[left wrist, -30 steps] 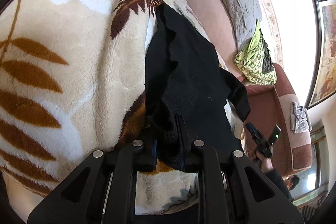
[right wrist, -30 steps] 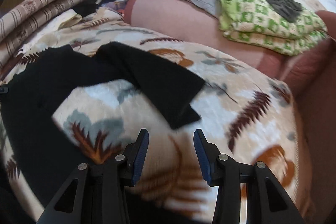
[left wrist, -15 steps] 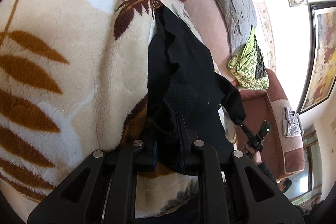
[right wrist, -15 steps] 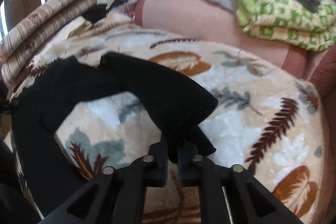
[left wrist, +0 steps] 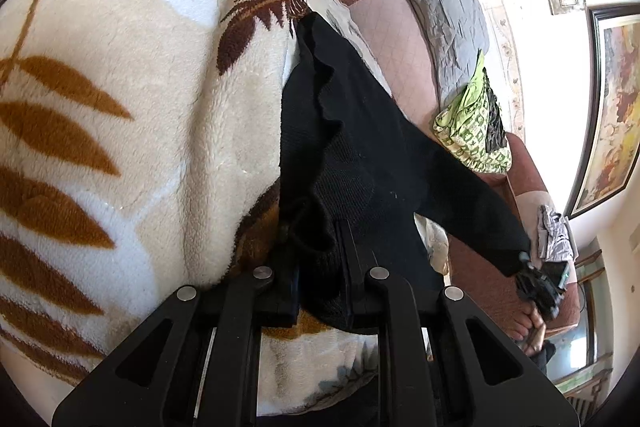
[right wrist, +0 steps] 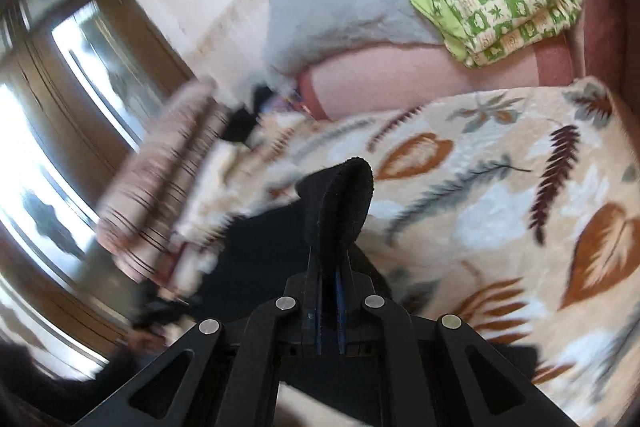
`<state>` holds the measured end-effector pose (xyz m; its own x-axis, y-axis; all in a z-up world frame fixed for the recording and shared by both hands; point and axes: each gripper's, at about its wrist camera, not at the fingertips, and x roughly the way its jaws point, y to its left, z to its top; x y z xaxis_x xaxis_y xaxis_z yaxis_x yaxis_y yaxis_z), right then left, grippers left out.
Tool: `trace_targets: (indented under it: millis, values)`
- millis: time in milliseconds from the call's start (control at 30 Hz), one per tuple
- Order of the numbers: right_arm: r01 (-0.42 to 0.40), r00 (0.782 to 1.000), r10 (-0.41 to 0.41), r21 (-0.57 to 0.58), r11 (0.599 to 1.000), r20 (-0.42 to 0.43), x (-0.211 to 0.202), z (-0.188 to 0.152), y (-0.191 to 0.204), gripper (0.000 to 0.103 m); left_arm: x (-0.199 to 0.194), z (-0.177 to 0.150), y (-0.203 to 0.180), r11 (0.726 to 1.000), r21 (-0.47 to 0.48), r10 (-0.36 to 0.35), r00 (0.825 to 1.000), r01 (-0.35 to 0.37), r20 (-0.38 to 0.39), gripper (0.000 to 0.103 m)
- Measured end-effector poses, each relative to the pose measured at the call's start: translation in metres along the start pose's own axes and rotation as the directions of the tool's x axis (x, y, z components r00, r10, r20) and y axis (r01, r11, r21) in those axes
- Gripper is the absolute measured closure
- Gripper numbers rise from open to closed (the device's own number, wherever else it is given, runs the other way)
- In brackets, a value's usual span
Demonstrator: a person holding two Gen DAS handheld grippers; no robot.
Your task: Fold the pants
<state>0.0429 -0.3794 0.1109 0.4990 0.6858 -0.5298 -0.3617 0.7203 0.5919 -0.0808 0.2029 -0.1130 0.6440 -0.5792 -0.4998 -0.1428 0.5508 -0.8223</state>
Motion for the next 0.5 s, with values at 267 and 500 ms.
trace_targets:
  millis: [267, 500]
  values:
    - [-0.205, 0.976, 0.185, 0.191, 0.96, 0.116, -0.03, -0.017, 0.02, 0.098, 0.001, 0.0, 0.0, 1.0, -0.005, 0.001, 1.0, -0.001, 0.001, 0.089]
    - [-0.27, 0.96, 0.226, 0.335, 0.903, 0.164, -0.028, -0.051, -0.019, 0.098, 0.001, 0.0, 0.0, 1.0, -0.01, 0.006, 1.0, -0.006, -0.001, 0.089]
